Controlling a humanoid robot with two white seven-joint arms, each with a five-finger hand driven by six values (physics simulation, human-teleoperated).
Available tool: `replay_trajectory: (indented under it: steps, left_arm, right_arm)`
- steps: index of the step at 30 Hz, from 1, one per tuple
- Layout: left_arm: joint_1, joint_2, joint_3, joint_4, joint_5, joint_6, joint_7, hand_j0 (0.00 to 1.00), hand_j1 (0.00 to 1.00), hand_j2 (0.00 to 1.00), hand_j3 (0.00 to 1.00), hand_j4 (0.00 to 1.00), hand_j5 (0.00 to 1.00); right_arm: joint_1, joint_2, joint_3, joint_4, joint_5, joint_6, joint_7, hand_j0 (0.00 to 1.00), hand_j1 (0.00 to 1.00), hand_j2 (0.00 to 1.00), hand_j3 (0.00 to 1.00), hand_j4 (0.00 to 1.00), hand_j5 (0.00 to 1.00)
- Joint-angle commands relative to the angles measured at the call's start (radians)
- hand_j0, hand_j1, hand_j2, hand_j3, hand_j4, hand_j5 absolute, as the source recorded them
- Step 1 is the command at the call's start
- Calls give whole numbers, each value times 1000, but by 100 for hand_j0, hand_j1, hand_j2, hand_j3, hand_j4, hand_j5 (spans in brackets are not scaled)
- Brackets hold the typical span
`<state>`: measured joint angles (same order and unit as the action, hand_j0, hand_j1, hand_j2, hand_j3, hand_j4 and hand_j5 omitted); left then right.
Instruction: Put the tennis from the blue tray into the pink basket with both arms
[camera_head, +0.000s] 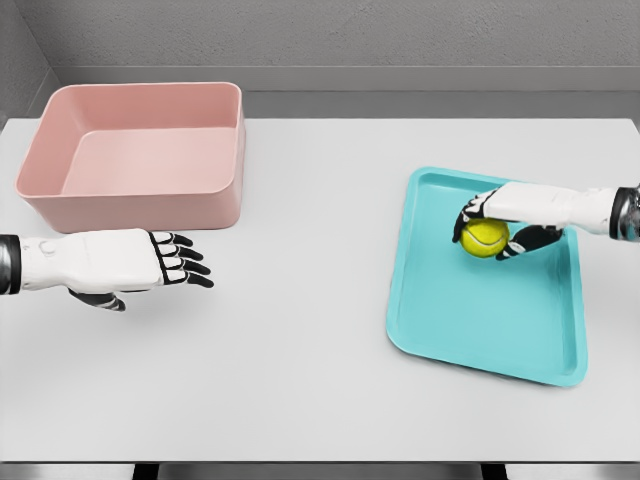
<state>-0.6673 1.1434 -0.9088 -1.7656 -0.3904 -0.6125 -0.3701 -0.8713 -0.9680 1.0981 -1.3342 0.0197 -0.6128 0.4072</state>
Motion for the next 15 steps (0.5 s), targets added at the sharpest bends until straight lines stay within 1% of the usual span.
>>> replay_trajectory:
  steps: [1,3,10,15]
  left_arm:
    - [2,1,1,0,5,2,0,100,100,100,100,100,100]
    - [2,1,-1,0,5,2,0,100,100,100,100,100,100]
    - [2,1,1,0,5,2,0,100,100,100,100,100,100]
    - [2,1,1,0,5,2,0,100,100,100,100,100,100]
  right_arm:
    - [0,18,-1,-30,-7,2,2,59,59,59,59,59,59]
    - [-6,37,-1,-40,-7,2,4,59,59,59,59,59,59]
    - [-17,57,-1,-76,-7,2,4,59,59,59,59,59,59]
    - [-23,106,-1,-82,-7,2,5,59,59,59,59,59,59]
